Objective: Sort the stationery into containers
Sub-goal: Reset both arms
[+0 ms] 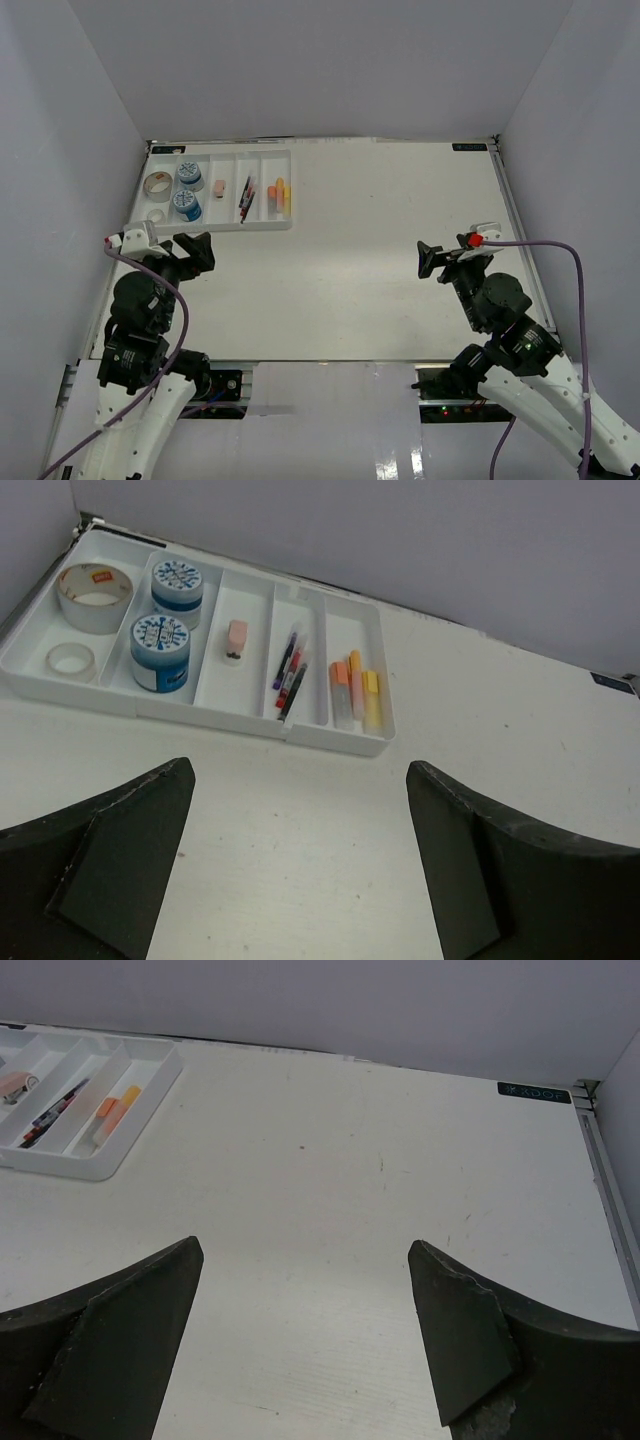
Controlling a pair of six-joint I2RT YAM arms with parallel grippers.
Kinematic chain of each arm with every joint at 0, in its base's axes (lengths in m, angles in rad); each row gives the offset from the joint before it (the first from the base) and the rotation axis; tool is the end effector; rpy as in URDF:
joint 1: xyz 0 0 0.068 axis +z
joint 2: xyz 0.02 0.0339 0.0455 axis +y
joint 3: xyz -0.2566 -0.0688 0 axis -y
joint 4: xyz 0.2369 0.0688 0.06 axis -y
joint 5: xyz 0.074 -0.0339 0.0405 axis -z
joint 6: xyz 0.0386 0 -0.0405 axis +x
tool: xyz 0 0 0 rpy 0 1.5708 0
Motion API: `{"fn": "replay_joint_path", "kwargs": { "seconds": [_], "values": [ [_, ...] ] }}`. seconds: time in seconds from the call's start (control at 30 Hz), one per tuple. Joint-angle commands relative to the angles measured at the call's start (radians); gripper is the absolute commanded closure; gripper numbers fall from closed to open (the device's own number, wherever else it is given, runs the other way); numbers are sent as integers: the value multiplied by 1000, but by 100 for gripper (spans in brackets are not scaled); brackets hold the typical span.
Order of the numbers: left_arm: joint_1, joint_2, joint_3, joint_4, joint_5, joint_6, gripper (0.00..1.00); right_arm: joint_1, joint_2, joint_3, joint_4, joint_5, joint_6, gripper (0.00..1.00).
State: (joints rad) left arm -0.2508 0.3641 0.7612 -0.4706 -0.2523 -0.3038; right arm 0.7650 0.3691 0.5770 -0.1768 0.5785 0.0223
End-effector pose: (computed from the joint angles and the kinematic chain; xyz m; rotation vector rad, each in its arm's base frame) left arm 0.0862 -0.0121 0.3436 -0.2359 1.6294 -0.2164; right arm 0.0913 0.0584 0.3170 -0.1136 1.5433 0.1788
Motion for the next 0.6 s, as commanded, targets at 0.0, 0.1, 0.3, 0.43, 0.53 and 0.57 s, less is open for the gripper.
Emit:
{"fn": "replay_joint_path", "kwargs": {
  "seconds": [0.0, 0.1, 0.3, 0.43, 0.53, 0.57],
  "values": [
    [1, -86, -78, -14, -64, -41, 2, -4, -33, -14, 53, 43, -18, 10],
    [-2, -154, -132, 16, -105, -37, 2, -4, -32, -22, 51, 46, -18, 10],
    [-8, -189, -203, 23, -101, -61, 2, -4, -22, -22, 51, 57, -13, 10],
    [-10, -174, -211, 35, -129, -44, 2, -4, -29, -31, 51, 57, -10, 10],
    [-15, -157, -218, 46, -117, -37, 2, -4, -29, -32, 51, 52, -10, 10],
    [-16, -152, -218, 47, -113, -35, 2, -4, -27, -34, 51, 52, -13, 10]
  ]
}}
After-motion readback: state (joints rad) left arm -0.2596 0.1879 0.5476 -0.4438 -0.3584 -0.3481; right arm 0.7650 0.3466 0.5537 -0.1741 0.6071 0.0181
